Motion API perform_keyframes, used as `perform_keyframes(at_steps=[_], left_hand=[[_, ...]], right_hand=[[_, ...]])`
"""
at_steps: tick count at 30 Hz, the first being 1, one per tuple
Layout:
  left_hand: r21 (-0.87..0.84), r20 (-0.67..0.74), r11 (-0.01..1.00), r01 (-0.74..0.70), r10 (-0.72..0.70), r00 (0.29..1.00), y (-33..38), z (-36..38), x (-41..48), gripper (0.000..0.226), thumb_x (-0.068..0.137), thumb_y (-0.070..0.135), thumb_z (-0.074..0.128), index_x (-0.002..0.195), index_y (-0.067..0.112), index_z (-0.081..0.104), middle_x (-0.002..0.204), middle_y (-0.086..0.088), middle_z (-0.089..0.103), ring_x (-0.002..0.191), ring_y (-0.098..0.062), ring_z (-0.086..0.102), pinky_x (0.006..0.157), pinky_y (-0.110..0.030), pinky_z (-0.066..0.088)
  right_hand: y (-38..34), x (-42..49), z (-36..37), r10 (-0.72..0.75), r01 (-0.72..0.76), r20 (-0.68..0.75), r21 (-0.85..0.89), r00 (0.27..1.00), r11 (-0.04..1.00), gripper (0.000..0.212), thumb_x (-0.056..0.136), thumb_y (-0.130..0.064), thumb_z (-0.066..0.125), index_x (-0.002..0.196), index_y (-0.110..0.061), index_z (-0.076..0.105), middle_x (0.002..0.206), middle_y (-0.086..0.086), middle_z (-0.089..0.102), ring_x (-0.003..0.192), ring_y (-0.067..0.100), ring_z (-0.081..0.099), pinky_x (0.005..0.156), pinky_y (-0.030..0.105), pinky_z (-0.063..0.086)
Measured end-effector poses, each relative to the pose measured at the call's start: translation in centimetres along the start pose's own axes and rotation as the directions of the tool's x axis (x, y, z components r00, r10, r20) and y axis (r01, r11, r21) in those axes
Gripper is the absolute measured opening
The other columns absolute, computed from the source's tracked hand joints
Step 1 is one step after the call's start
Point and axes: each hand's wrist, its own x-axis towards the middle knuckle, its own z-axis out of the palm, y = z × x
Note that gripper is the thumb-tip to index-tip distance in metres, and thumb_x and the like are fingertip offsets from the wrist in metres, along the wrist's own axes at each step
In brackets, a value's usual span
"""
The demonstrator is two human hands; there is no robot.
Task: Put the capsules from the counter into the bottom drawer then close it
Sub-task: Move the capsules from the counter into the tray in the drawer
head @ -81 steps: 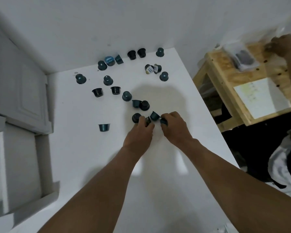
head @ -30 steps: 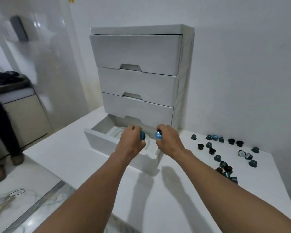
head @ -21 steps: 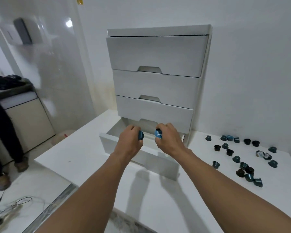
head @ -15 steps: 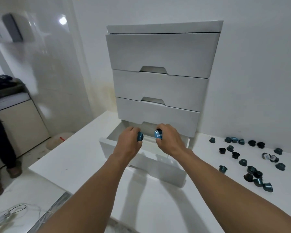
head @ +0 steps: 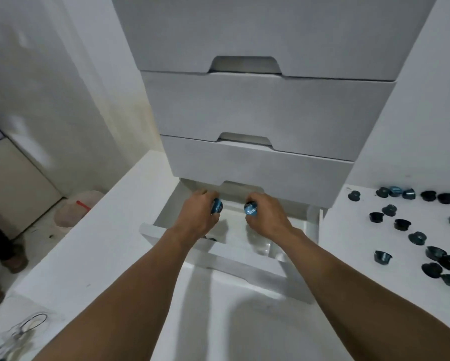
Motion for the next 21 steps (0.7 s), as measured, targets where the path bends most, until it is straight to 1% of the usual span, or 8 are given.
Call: perform_keyframes(at_steps=[2,3,7,11,14,16,18,21], left_hand=[[-0.005,0.062,1.000,-0.004,0.004,0.998,-0.7,1.2,1.5,0.036,0.081,0.015,0.068,0.116,0.011,0.060,0.110,-0.010,0.063,0.095,-0.026,0.058,0.082,-0.030,0.045],[-0.008,0.102,1.000,-0.007,0.008,0.995,-1.0,1.9,2.1,0.035,0.081,0.016,0.068,0.115,0.011,0.061,0.109,-0.011,0.064,0.096,-0.027,0.059,0.083,-0.031,0.047],[-0.023,0.289,0.996,-0.089,0.092,0.953,-2.1,5.1,4.5,0.037,0.080,0.019,0.070,0.116,0.013,0.061,0.110,-0.011,0.063,0.098,-0.026,0.058,0.087,-0.033,0.049],[-0.061,0.435,0.983,-0.172,0.181,0.882,-3.9,7.8,6.1,0.035,0.080,0.021,0.070,0.113,0.012,0.064,0.110,-0.008,0.066,0.101,-0.026,0.059,0.088,-0.030,0.048],[-0.084,0.548,0.973,-0.214,0.225,0.806,-5.5,9.3,7.2,0.039,0.080,0.023,0.069,0.117,0.014,0.063,0.117,-0.006,0.064,0.107,-0.023,0.058,0.091,-0.028,0.045],[-0.110,0.583,0.965,-0.239,0.257,0.771,-6.2,10.3,8.1,0.038,0.080,0.022,0.068,0.117,0.015,0.063,0.117,-0.007,0.064,0.108,-0.023,0.059,0.092,-0.029,0.047],[-0.129,0.605,0.954,-0.270,0.291,0.741,-6.7,11.0,8.9,0.035,0.081,0.024,0.067,0.115,0.016,0.064,0.116,-0.007,0.065,0.106,-0.023,0.060,0.089,-0.028,0.047],[-0.159,0.644,0.941,-0.298,0.328,0.691,-7.4,12.0,9.5,0.036,0.081,0.026,0.069,0.115,0.017,0.063,0.116,-0.007,0.064,0.106,-0.023,0.058,0.090,-0.029,0.046]], right_hand=[[1.2,0.6,1.3,0.070,-0.070,0.050,0.010,0.996,0.997,0.043,0.078,-0.008,0.065,0.119,-0.014,0.058,0.116,0.007,0.061,0.107,0.027,0.057,0.085,0.027,0.043],[1.9,0.8,1.9,0.103,-0.104,0.070,0.012,0.992,0.994,0.044,0.077,-0.009,0.065,0.120,-0.015,0.057,0.117,0.006,0.061,0.108,0.026,0.057,0.084,0.026,0.043],[3.8,1.7,4.2,0.193,-0.198,0.154,0.019,0.969,0.980,0.039,0.077,-0.010,0.063,0.114,-0.019,0.061,0.113,0.005,0.064,0.102,0.023,0.059,0.081,0.025,0.046],[4.8,1.8,6.2,0.254,-0.267,0.198,0.040,0.947,0.963,0.035,0.081,-0.012,0.061,0.115,-0.017,0.060,0.113,0.004,0.064,0.103,0.022,0.059,0.079,0.021,0.041],[4.8,1.9,7.6,0.309,-0.325,0.246,0.026,0.919,0.945,0.035,0.085,-0.017,0.062,0.121,-0.016,0.059,0.119,0.005,0.063,0.105,0.020,0.059,0.082,0.018,0.041],[4.7,2.4,8.3,0.329,-0.339,0.286,-0.013,0.900,0.941,0.036,0.086,-0.016,0.062,0.121,-0.015,0.059,0.121,0.006,0.063,0.107,0.021,0.059,0.088,0.021,0.045],[4.7,2.9,8.8,0.355,-0.355,0.305,-0.055,0.884,0.933,0.039,0.083,-0.013,0.065,0.121,-0.016,0.059,0.121,0.005,0.062,0.108,0.022,0.058,0.092,0.025,0.047],[4.9,3.2,9.3,0.365,-0.357,0.314,-0.084,0.877,0.930,0.042,0.076,-0.011,0.071,0.117,-0.018,0.061,0.117,0.004,0.063,0.105,0.021,0.059,0.089,0.025,0.048]])
